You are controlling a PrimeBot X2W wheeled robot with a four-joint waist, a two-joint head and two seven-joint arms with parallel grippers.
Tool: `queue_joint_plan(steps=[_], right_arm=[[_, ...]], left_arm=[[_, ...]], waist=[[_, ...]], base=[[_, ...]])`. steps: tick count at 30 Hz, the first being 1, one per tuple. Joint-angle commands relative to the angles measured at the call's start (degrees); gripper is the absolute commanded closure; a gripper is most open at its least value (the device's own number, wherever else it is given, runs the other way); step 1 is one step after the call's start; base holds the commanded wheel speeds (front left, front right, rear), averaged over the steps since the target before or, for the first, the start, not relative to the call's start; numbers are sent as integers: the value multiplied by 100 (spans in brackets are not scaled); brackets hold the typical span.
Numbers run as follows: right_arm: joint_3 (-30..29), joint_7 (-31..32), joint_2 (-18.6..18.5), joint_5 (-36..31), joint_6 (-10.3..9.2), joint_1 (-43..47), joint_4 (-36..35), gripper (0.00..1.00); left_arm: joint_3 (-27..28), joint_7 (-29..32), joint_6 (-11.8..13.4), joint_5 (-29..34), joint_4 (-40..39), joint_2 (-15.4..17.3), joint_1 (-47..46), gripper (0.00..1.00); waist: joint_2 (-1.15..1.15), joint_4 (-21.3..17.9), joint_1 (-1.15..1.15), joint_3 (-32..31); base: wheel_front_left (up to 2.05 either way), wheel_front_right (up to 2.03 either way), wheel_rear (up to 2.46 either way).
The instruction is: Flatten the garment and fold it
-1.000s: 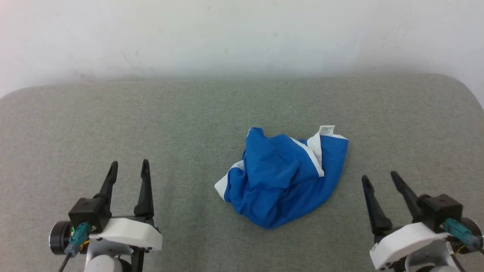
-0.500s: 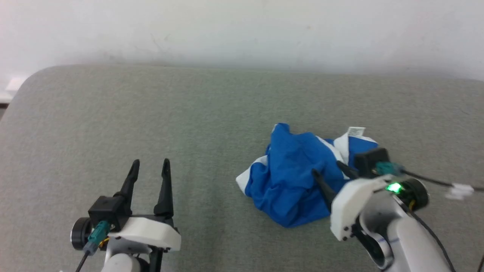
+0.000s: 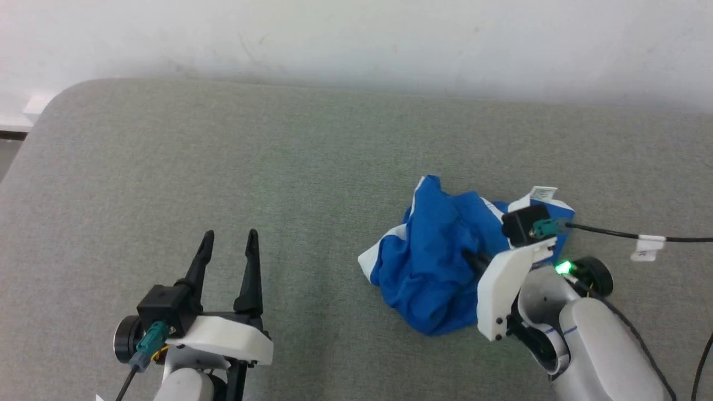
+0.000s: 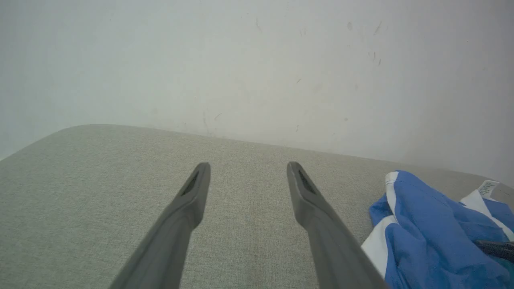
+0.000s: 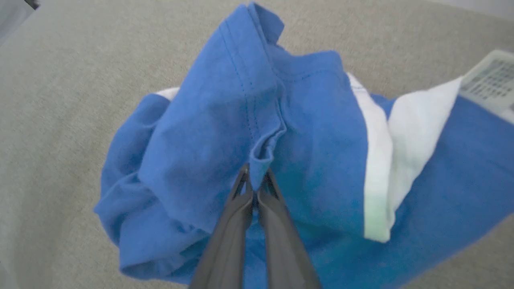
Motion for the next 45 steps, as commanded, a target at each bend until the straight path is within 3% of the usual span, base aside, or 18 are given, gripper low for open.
queue_joint_plan(steps=[1,5,9,14,19,20,21,22,23,33,45], right_arm=[[3,-100,-17,17,-5,-108,-77,100],[-223,-670,-139,-121,-5,-25,-565,100],[-1006,-909,-205,-359,-5,534,-1221,100],[-2293,-768,-75,-652,-5,1743,-1776,100],[-3078,-569,27,-674,-5,2672,-1673,100],[-3190,-581,30,-409,-5,2742,-1573,84],[-3240,-608,32,-318,-5,2817,-1494,75],[-3258,-662,32,-245,-5,2859,-1441,13],[-3262,-765,33,-93,-5,2851,-1410,0],[-2980,-2375,35,119,-5,2393,-1801,0],[-1901,-2816,35,-856,-5,2428,-2533,0]], left_arm=[[21,-22,-17,34,19,3,-37,0],[38,-27,-23,53,30,12,-3,0],[47,-29,-22,65,10,20,39,0],[61,-31,-26,50,26,20,116,0],[40,-31,-39,51,65,42,172,0],[40,-31,-38,48,75,49,180,0],[41,-31,-37,43,81,54,186,0],[41,-31,-37,38,87,58,192,0],[43,-31,-36,32,96,66,198,0],[17,-1,-15,-36,192,88,266,0],[-30,190,73,-90,272,120,348,0]], waist=[[0,-67,-1,-15],[0,-220,-1,-81],[0,-369,-1,-132],[0,-512,-1,-194],[0,-584,-1,-217],[0,-596,-1,-220],[0,-605,-1,-226],[0,-611,-1,-232],[0,-620,-1,-231],[0,-558,-1,-363],[0,-507,-1,-446]], base=[[0,0,0],[0,0,0],[0,0,0],[0,0,0],[0,0,0],[0,0,0],[0,0,0],[0,0,0],[0,0,0],[0,0,0],[0,0,0]])
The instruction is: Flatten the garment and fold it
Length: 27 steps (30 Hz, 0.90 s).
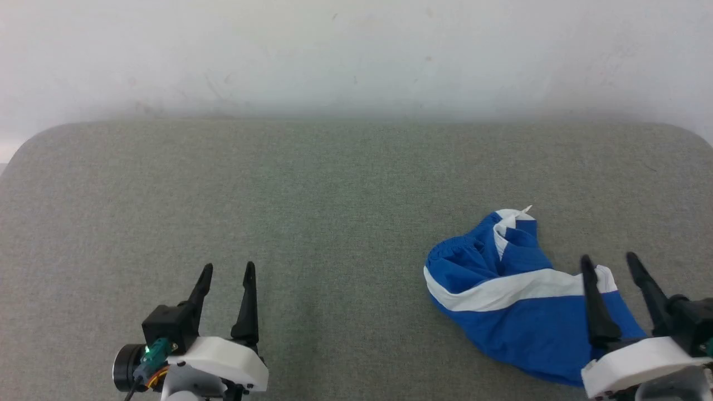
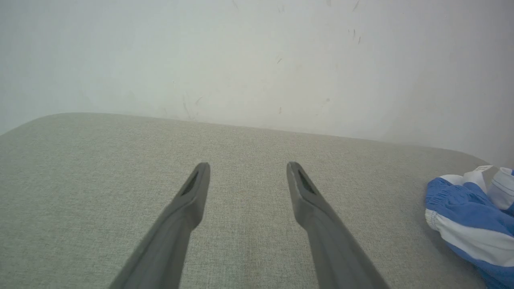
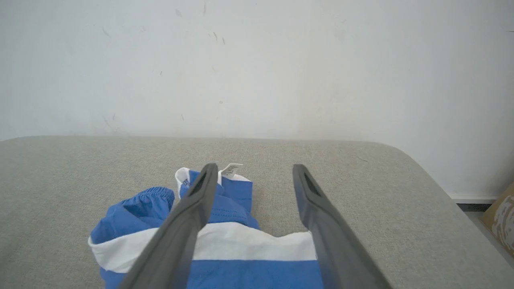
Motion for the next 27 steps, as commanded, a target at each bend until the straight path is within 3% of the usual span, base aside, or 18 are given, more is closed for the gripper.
queue_joint_plan(steps=[1,7,16,21,27], right_arm=[[88,-34,13,-65,-4,49,-84,0],[242,-8,13,-61,-4,103,-261,0],[443,73,14,-96,-4,-24,-269,0],[478,42,14,-31,-4,-96,-199,0],[580,-31,14,110,-4,-217,-42,0]], left_arm=[[-18,52,23,-21,30,27,35,0],[-375,624,-106,1,208,-103,-408,0],[-1463,2307,-1026,-208,1080,-545,-1832,0],[-1856,3112,-1181,-301,1696,-664,-2507,0],[-2301,3618,-1302,-398,2362,-725,-3034,0]], waist=[[0,-23,0,1],[0,-138,0,76],[0,-585,0,349],[0,-824,0,555],[0,-1079,0,769]], base=[[0,0,0],[0,0,0],[0,0,0],[0,0,0],[0,0,0]])
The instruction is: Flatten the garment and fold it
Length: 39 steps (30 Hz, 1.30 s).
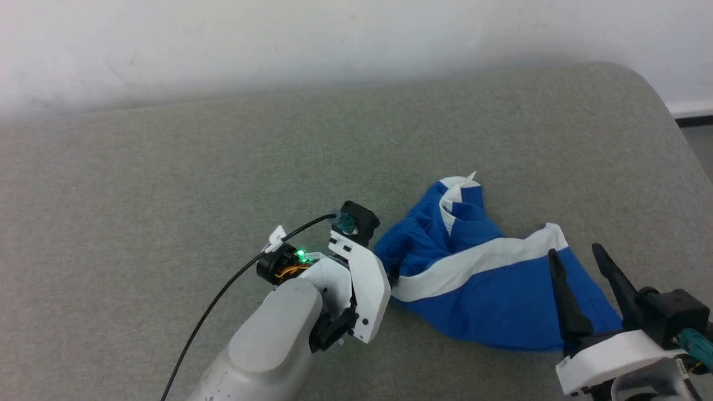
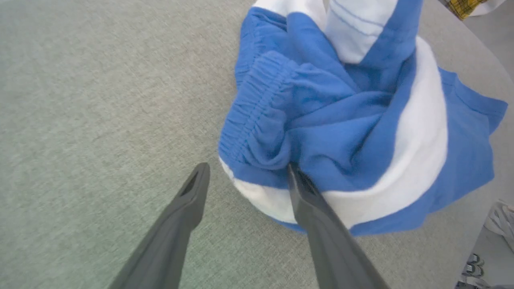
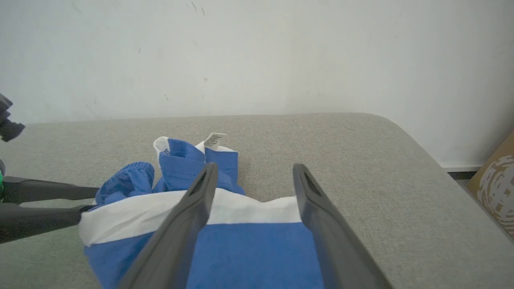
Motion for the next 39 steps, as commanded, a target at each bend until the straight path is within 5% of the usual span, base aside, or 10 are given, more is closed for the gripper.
queue_joint_plan(steps=[1,8,9,11,20,29,34,35,36,39], right_arm=[[16,-52,13,66,-5,-126,42,0],[52,-134,13,146,-5,-257,203,0],[49,-142,13,148,-5,-265,221,0],[21,-150,13,154,-5,-271,252,0],[-99,-111,13,141,-5,-184,300,0],[-188,23,13,117,-5,35,161,0],[-194,90,13,100,-5,92,71,0],[-190,102,13,95,-5,97,59,0],[-182,114,13,93,-5,99,49,0],[-165,148,13,77,-5,106,26,0]], left_arm=[[-136,97,-48,-22,159,-25,-148,0],[-705,717,-84,-26,992,-23,-378,0],[-765,752,-87,-54,1059,-24,-382,7],[-869,707,-90,-128,1105,-28,-387,100],[-568,-232,43,-352,652,321,-267,100],[396,-544,984,-887,-1072,1407,1192,100],[849,-606,1437,-1269,-1771,1690,2151,98],[895,-634,1470,-1345,-1846,1674,2278,57],[911,-650,1487,-1387,-1905,1667,2377,0],[1012,-974,1565,-1392,-2109,1607,2516,0]], waist=[[0,-203,-1,205],[0,-306,-1,335],[0,-305,-1,334],[0,-270,-1,319],[0,50,-1,21],[0,428,-1,-211],[0,509,-1,-248],[0,517,-1,-253],[0,522,-1,-257],[0,545,-1,-281]], base=[[0,0,0],[0,0,0],[0,0,0],[0,0,0],[0,0,0],[0,0,0],[0,0,0],[0,0,0],[0,0,0],[0,0,0]])
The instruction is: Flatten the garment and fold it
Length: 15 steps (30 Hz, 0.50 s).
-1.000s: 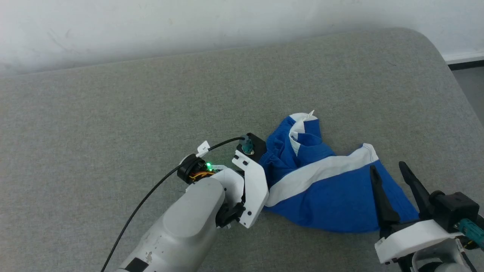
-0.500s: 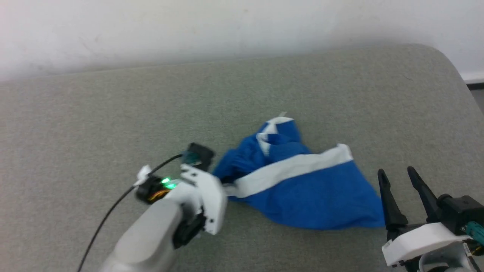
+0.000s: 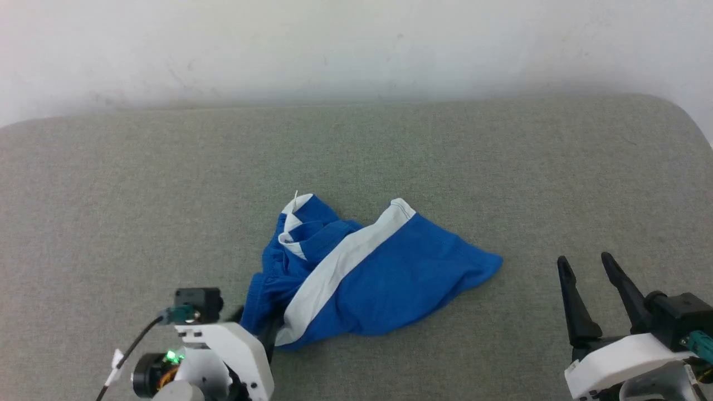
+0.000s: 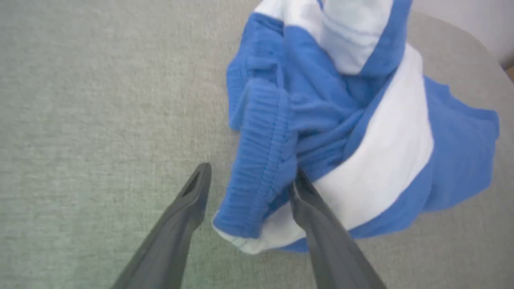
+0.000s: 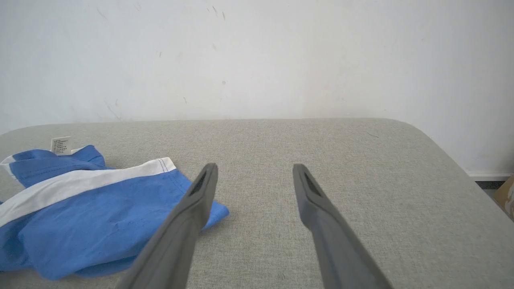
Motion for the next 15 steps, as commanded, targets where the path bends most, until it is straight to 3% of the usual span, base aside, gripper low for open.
queue_joint_plan(steps=[1,11,15], right_arm=[[18,12,12,-40,-5,36,-30,0],[186,471,12,160,-5,-259,275,0],[253,974,11,256,-5,-775,781,0]], left_arm=[[89,-207,83,63,-85,-20,43,0],[445,-2445,265,667,-662,-188,222,0],[549,-2784,279,982,-842,-275,234,0]], waist=[[0,10,1,-24],[0,141,1,-60],[0,320,1,16]], base=[[0,0,0],[0,0,0],[0,0,0]])
